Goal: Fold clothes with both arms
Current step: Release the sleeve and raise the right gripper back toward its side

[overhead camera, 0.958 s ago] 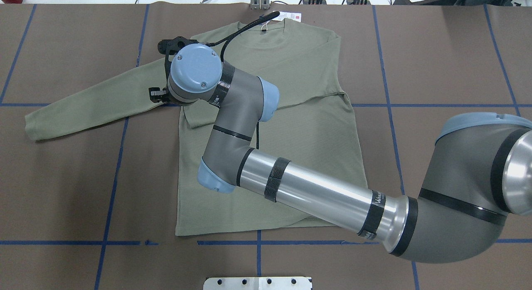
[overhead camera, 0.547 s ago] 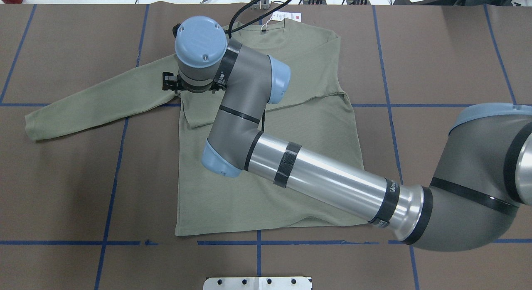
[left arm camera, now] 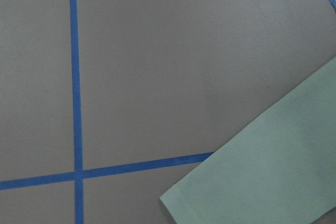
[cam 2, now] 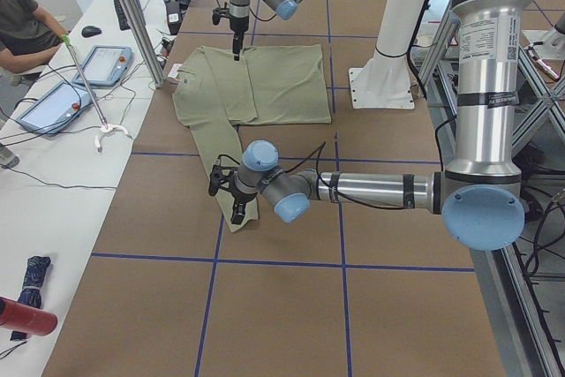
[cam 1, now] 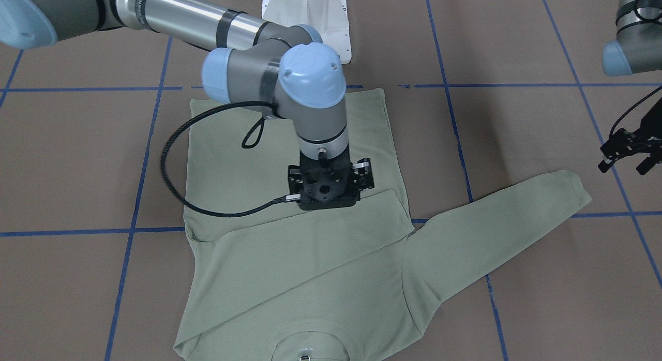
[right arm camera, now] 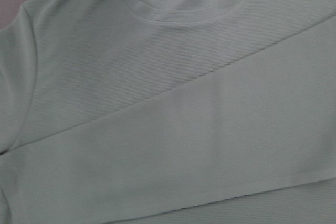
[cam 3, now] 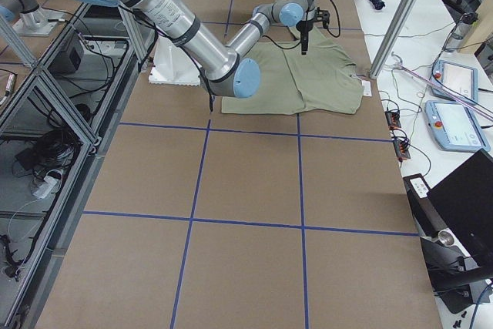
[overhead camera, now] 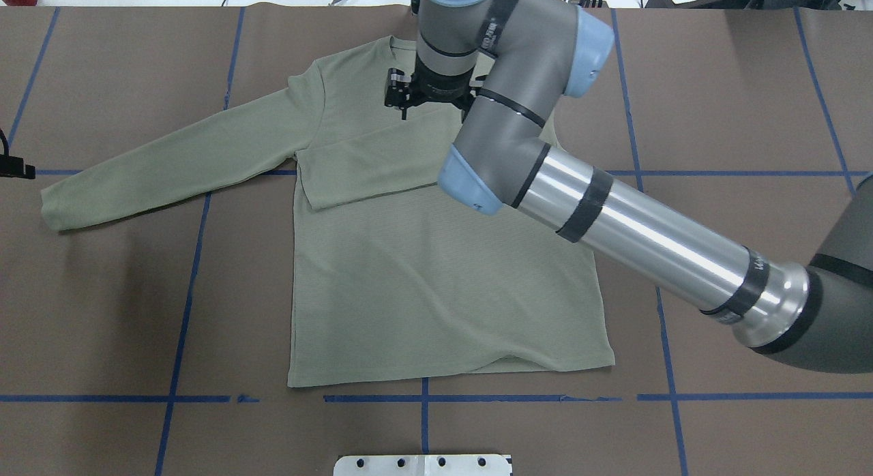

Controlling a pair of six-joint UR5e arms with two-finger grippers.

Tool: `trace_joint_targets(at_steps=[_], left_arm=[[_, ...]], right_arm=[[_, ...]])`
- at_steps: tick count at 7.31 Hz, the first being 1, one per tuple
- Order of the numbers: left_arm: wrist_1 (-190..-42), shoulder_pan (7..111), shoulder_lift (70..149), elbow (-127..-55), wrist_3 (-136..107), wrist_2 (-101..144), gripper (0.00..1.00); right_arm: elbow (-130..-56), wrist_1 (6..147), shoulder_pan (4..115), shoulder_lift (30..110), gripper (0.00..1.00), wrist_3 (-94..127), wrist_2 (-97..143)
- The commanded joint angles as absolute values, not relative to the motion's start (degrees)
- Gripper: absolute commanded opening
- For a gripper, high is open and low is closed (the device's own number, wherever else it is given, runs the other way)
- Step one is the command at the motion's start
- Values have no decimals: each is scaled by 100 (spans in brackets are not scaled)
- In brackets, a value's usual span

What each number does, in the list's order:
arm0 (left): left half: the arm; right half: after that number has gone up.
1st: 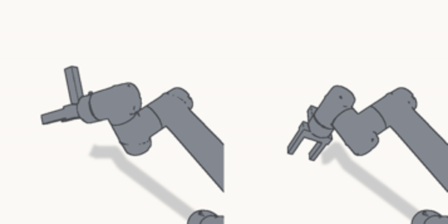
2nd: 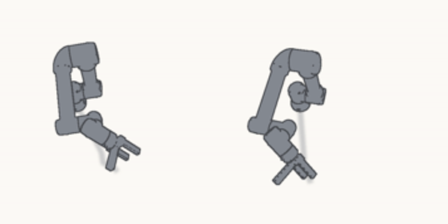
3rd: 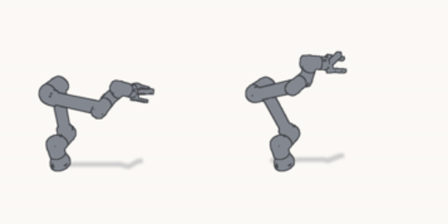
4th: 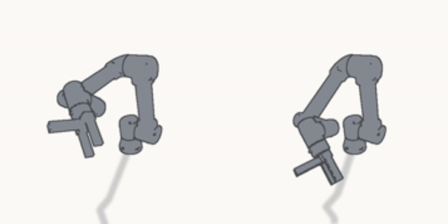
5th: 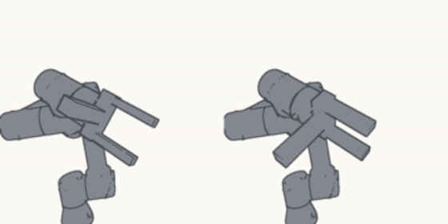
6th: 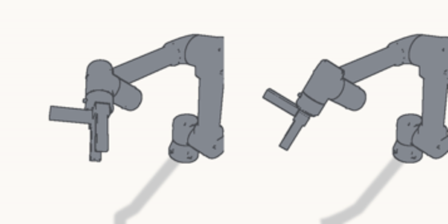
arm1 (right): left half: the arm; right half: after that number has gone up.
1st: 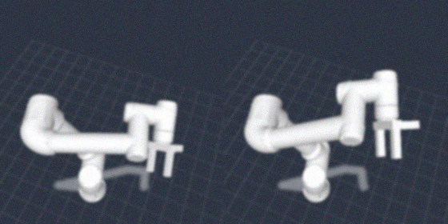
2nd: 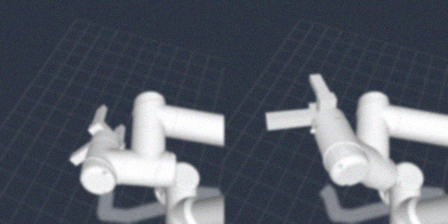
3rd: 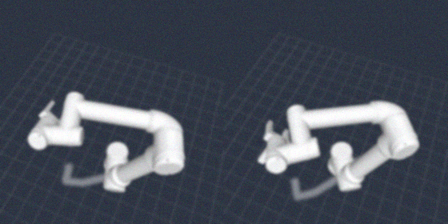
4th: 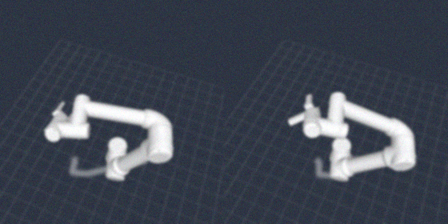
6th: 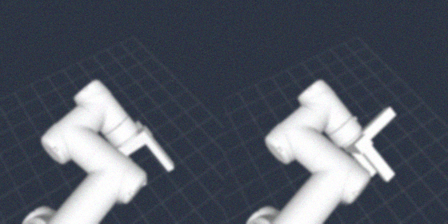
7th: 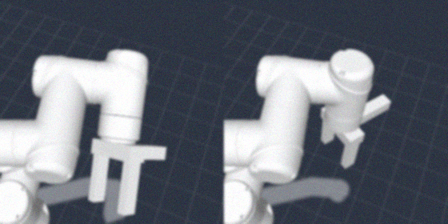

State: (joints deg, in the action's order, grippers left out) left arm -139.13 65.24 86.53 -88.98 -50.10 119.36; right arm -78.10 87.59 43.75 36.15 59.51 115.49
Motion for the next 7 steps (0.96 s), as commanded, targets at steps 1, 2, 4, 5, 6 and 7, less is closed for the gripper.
trace_joint_targets(at_steps=[1,2,4,5,6,7], left_arm=[[-14071,6067,8578,-8868,-6297,11342,99],[-14089,5751,8630,-8685,-6719,11086,99],[-14106,5520,8788,-8378,-6838,10864,99],[-14159,5520,8798,-8332,-6829,10863,99],[-14203,5520,8798,-8315,-6820,10863,99],[-14212,5520,8815,-8297,-6786,10863,99]], right_arm=[[-8831,9070,4963,4795,100,4848,12055],[-8955,9070,5236,5095,100,4443,12267],[-9096,9062,5510,5483,100,3861,12296],[-9105,9062,5563,5519,100,3841,12313],[-9105,9062,5563,5520,100,3841,12322],[-9123,9062,5572,5502,100,3850,12348]])
